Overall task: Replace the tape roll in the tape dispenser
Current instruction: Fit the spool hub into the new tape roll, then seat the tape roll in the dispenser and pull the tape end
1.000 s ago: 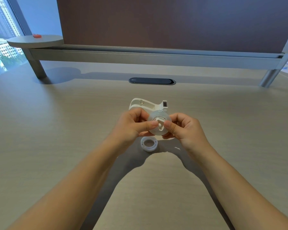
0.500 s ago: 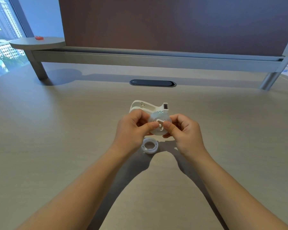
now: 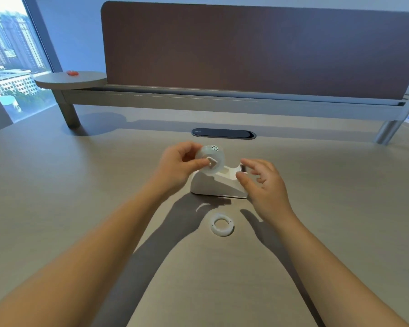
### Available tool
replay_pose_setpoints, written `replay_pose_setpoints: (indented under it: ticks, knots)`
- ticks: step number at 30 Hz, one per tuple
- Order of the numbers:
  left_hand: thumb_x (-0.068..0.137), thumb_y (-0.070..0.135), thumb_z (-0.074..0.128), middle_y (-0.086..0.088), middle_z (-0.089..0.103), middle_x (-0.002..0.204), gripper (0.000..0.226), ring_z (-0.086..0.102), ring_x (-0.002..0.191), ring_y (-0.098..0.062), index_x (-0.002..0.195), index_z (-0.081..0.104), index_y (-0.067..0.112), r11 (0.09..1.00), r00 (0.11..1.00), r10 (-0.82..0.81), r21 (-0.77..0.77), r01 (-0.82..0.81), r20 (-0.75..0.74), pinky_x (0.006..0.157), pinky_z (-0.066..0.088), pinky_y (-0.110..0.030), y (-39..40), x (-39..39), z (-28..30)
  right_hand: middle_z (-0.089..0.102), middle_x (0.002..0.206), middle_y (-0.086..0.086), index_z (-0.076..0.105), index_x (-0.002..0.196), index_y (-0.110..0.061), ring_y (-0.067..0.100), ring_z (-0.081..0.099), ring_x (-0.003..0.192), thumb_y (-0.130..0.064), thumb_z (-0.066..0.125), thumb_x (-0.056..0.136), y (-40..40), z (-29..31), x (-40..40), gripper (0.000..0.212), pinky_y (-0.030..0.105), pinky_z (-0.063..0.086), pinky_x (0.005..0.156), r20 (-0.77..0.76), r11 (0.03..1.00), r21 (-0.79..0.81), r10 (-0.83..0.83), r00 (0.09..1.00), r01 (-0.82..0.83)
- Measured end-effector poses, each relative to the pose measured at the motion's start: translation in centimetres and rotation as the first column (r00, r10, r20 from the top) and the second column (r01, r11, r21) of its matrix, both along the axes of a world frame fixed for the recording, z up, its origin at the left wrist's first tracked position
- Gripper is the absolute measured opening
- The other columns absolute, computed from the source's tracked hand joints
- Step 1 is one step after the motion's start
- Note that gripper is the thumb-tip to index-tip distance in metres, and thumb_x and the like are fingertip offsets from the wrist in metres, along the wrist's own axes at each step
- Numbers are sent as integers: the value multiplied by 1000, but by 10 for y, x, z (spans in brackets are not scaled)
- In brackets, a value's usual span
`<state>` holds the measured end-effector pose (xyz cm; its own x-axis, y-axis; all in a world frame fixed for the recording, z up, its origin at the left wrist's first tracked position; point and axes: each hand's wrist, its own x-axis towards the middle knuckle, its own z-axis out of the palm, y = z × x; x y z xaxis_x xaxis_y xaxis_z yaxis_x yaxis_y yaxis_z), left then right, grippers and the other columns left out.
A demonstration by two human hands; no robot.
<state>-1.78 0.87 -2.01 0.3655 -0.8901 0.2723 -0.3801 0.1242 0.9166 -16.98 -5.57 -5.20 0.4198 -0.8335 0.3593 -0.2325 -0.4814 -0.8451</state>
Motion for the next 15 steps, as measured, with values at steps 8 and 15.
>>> replay_pose_setpoints:
  ticks: [8, 15]
  knots:
    - [78, 7, 57, -1, 54, 88, 24, 51, 82, -14, 102, 55, 2, 996, 994, 28, 79, -37, 110, 74, 44, -18, -32, 17, -9, 38, 135, 7, 42, 124, -21, 26, 33, 122, -35, 64, 76, -28, -12, 33, 54, 42, 34, 99, -352, 999, -18, -52, 935, 48]
    - [77, 10, 60, 8, 53, 77, 21, 51, 74, -8, 97, 59, 5, 987, 981, -31, 161, -1, 193, 72, 44, -18, -43, 24, -19, 43, 127, 10, 52, 115, -19, 27, 39, 117, -32, 65, 75, -36, -15, 35, 44, 39, 38, 94, -340, 1000, -6, 21, 940, -25]
